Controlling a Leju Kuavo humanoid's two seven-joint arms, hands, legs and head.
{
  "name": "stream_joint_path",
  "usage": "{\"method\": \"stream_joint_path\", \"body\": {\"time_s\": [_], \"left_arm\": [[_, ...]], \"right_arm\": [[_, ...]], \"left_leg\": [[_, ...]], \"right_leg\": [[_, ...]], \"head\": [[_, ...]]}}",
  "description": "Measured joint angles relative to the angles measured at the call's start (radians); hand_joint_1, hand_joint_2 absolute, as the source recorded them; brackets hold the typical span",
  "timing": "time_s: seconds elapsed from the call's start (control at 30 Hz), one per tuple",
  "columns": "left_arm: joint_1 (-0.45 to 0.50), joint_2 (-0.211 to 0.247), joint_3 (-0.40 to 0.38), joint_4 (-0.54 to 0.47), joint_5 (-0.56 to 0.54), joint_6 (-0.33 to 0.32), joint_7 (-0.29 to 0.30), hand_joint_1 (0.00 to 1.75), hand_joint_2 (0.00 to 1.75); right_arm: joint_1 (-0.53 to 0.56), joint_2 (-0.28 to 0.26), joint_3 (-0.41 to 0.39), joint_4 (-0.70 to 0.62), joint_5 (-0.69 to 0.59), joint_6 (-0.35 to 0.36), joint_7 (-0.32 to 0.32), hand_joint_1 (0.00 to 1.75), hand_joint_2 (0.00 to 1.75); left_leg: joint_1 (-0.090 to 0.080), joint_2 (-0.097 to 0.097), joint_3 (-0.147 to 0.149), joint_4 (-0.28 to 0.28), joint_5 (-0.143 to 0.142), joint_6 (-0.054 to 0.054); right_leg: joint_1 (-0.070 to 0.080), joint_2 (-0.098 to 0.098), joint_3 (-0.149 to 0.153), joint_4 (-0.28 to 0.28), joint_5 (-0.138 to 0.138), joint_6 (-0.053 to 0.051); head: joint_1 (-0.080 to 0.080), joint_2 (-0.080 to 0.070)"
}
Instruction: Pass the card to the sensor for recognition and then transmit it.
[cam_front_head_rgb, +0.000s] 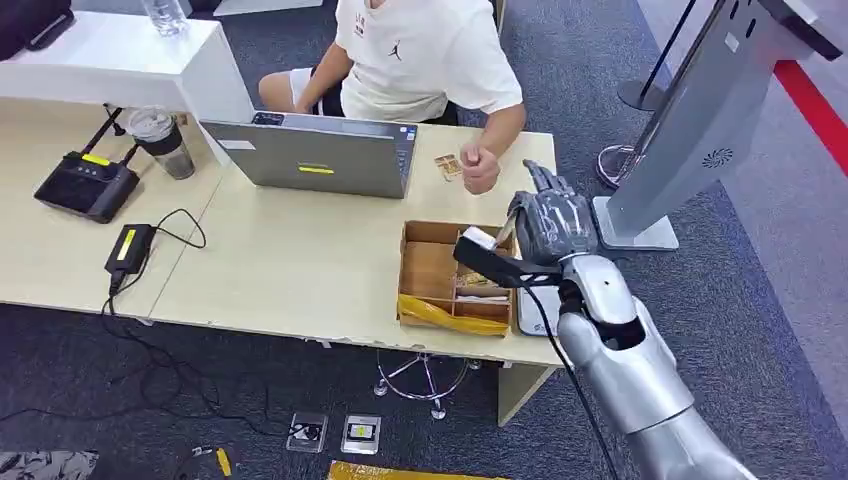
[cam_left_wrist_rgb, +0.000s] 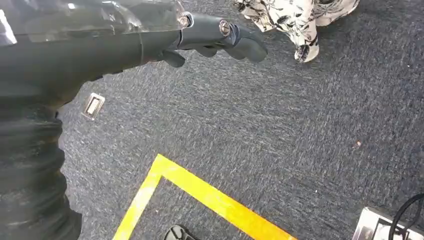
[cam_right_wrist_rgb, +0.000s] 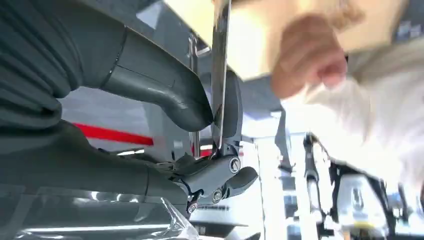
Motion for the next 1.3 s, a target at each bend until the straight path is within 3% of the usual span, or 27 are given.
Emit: {"method": "stream_joint_path", "body": {"time_s": [0.37,0.57,0.73,0.93,1.13,1.3], "left_arm": [[-0.003,-0.009,0.000,0.000,-0.002,0.002,0.000,0.00,1.75],[-0.014,-0.016,-0.010,0.000,-0.032,0.003,0.013,0.00,1.75],[-0.037,-0.027,-0.017,0.000,-0.049,0.002,0.032,0.00,1.75],[-0.052,-0.039,-0.025,-0.001,-0.050,0.002,0.035,0.00,1.75],[-0.052,-0.040,-0.025,-0.001,-0.039,0.002,0.035,0.00,1.75],[-0.051,-0.040,-0.025,0.000,-0.033,0.002,0.045,0.00,1.75]], "right_arm": [[-0.083,-0.004,-0.073,-0.032,-0.011,-0.064,-0.021,1.75,1.75],[-0.189,-0.003,-0.117,-0.020,-0.083,-0.368,-0.112,1.75,1.75],[-0.371,0.011,-0.139,0.126,-0.111,-0.493,-0.186,1.75,1.75],[-0.517,0.026,-0.145,0.394,-0.088,-0.506,-0.192,1.75,1.75],[-0.539,0.029,-0.144,0.573,-0.071,-0.474,-0.164,1.75,1.75],[-0.539,0.031,-0.144,0.646,-0.061,-0.458,-0.155,1.75,1.75]], "left_leg": [[0.000,0.000,0.000,0.000,0.000,0.000],[0.000,0.000,-0.001,0.000,0.000,0.000],[0.000,0.000,-0.001,0.000,0.000,0.000],[0.000,0.000,-0.001,0.000,0.001,0.000],[0.000,-0.001,-0.002,0.000,0.000,0.000],[0.000,-0.001,-0.002,0.000,0.000,0.000]], "right_leg": [[0.000,0.000,0.000,0.000,0.000,0.000],[0.000,0.000,0.000,0.000,0.000,0.000],[0.000,0.000,0.000,0.000,0.001,0.000],[0.000,0.000,0.000,0.000,0.001,0.000],[0.000,-0.001,-0.001,0.000,0.000,0.000],[0.000,-0.001,-0.001,0.000,0.000,0.000]], "head": [[0.000,0.000],[0.000,0.000],[0.000,0.000],[0.001,0.000],[0.000,0.000],[0.000,0.000]]}}
